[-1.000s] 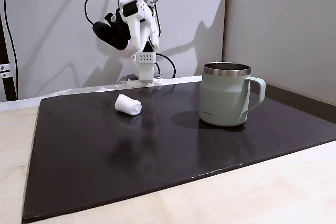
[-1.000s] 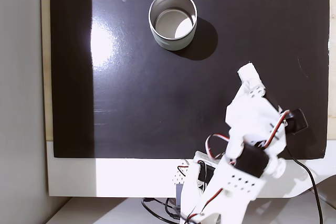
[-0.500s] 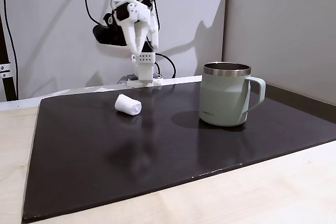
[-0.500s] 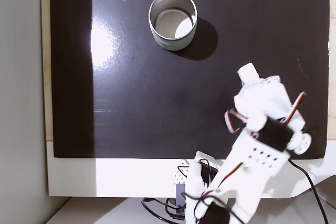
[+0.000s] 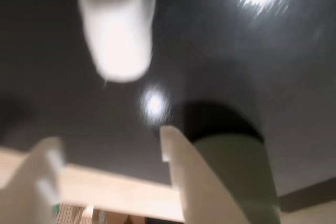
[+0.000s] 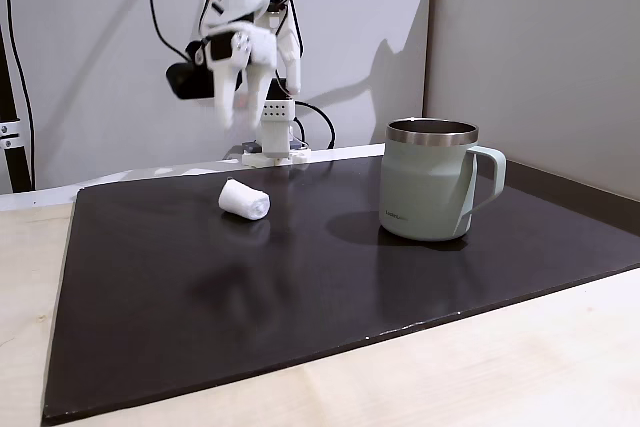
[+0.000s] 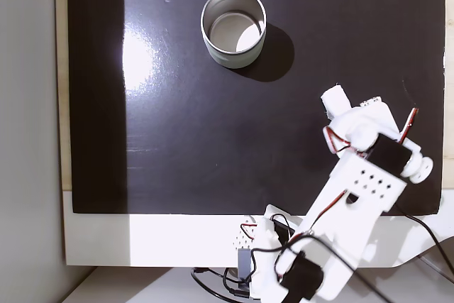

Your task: Grasp a gauze and put it in the cup.

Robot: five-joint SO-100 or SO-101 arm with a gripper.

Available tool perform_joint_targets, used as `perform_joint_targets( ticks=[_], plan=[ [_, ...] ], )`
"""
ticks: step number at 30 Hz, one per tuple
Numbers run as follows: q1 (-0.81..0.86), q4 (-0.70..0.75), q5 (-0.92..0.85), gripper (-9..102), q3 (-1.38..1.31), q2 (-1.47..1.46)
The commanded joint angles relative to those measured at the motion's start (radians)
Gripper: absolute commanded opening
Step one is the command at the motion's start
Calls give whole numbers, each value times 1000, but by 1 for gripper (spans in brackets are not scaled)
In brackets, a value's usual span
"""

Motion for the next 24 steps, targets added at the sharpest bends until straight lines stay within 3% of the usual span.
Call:
perform_joint_targets(
  ticks=[1,6,24],
  plan=[
    [9,37,-40,29,-95,-71],
    [11,57,-83,34,-127,-198],
    [18,60,-173,35,-330,-537]
  ],
)
